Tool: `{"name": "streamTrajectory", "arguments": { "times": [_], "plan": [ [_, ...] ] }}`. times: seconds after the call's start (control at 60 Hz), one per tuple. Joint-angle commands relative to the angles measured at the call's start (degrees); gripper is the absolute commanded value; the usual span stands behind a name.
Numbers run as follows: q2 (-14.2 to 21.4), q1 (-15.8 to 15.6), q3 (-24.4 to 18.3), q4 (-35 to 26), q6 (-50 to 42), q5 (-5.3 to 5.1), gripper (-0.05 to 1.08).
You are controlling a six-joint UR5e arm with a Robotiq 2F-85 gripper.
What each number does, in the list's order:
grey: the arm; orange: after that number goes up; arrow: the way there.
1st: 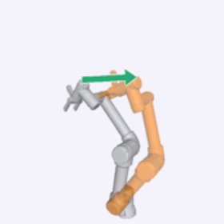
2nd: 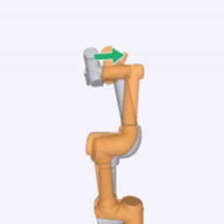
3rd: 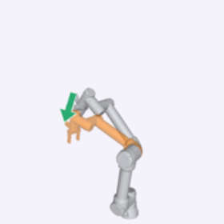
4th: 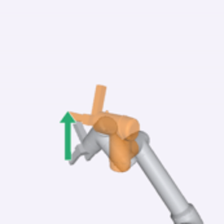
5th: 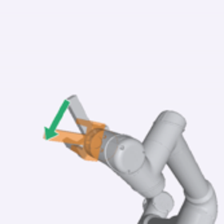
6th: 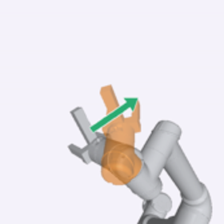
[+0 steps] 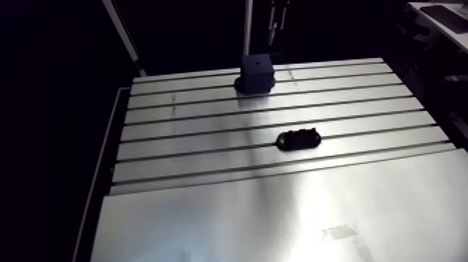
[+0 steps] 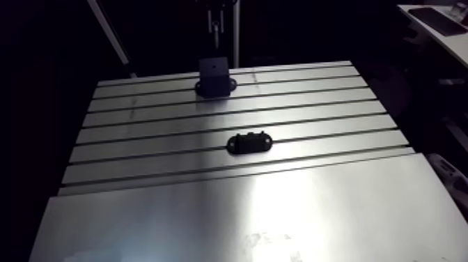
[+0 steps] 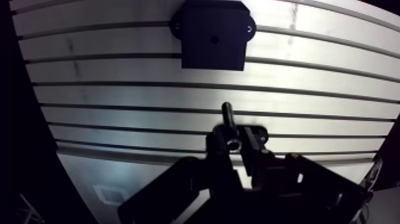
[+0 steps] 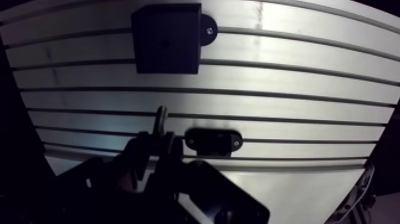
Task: Pick up the M10 bolt and insert it into the hole until fully seated.
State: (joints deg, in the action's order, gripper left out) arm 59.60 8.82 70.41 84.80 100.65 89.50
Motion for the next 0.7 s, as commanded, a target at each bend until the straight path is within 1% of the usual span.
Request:
{"name": "streamTrajectory", "arguments": {
  "times": [0.017, 0.267, 0.333, 0.45, 0.567, 0.7],
  "plan": [
    [-2.5, -0.3, -2.6, -0.9, -0.6, 0.01, 1.08],
    [-4.8, -0.6, -5.7, -2.4, -1.0, 0.01, 1.08],
    [-5.7, -1.2, -7.0, -2.6, -1.0, 0.01, 1.08],
    [-6.5, -1.3, -8.0, -2.8, -1.0, 0.01, 1.08],
    [-7.7, -1.9, -9.1, -3.5, -1.1, 0.35, 1.08],
    [-7.9, -2.1, -9.5, -3.6, -1.1, 0.53, 1.08]
  ]
}}
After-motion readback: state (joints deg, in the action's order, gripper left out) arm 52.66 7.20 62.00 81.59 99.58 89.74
